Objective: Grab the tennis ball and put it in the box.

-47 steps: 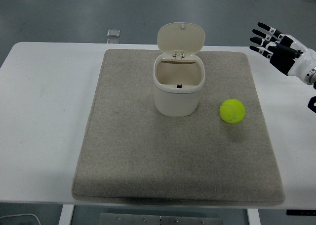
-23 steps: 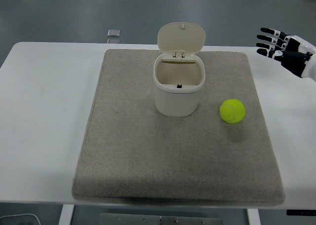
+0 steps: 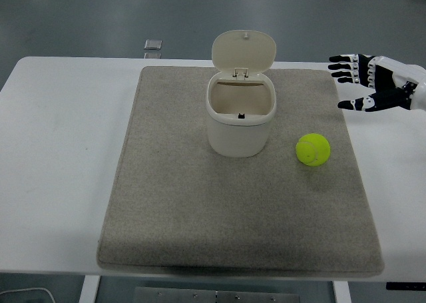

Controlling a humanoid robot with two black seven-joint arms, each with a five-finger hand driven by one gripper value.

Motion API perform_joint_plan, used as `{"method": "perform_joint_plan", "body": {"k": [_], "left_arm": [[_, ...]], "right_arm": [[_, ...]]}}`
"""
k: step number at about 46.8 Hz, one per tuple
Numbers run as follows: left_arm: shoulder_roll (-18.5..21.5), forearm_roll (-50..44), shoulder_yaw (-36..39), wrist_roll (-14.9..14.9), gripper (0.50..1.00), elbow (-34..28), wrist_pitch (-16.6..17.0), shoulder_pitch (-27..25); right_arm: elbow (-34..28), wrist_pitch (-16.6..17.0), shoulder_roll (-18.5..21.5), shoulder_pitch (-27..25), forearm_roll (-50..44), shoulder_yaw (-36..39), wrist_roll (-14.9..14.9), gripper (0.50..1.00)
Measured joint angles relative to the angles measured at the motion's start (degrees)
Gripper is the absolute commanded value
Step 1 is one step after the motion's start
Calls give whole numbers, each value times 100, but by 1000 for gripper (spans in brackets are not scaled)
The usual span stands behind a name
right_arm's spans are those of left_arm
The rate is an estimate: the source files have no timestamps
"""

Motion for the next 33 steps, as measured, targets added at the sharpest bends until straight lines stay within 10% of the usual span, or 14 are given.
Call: {"method": "perform_joint_plan", "body": {"k": [33], "left_arm": [[0, -2, 0, -4, 992, 0, 2, -1]], "right_arm": [[987, -438, -15, -45, -3029, -284, 126, 926]]}}
